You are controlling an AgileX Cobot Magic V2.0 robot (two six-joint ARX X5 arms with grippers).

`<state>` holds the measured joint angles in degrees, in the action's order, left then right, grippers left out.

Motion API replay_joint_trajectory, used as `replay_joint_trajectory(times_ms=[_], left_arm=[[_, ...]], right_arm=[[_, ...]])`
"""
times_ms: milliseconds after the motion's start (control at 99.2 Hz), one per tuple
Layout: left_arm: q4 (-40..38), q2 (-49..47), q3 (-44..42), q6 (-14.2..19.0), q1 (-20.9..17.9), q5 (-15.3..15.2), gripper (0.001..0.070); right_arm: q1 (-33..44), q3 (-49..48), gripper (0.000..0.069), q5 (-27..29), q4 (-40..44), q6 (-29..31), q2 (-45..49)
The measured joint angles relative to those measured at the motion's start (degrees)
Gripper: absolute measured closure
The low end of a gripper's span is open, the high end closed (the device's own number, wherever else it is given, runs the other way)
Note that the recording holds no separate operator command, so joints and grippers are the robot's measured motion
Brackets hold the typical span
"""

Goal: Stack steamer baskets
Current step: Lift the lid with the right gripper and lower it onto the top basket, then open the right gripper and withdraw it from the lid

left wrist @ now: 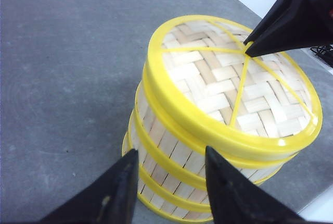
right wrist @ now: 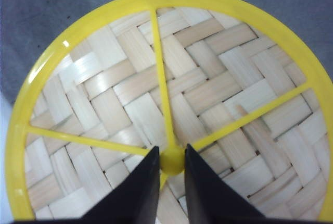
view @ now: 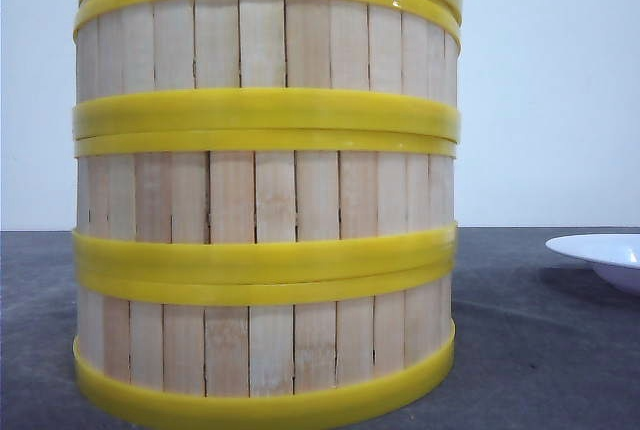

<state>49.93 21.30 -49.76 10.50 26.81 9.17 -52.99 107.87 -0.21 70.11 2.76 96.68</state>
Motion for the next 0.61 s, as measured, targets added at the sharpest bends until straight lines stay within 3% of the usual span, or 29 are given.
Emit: replay_joint_trajectory(times_ms=[464, 524, 605], left_arm=[[0.5, 0.0, 0.0, 0.0, 0.0, 0.0, 0.0477], [0.5, 0.0, 0.0, 0.0, 0.0, 0.0, 0.0477], [0.5, 0.0, 0.0, 0.0, 0.0, 0.0, 0.0477]], right_arm=[[-0.2, 0.0, 0.0634, 0.2, 0.0, 0.0, 0.9], [-0.2, 0.0, 0.0595, 0.2, 0.0, 0.0, 0.9], [-0.2, 0.1, 0.048, 0.2, -0.2, 0.0, 0.9]])
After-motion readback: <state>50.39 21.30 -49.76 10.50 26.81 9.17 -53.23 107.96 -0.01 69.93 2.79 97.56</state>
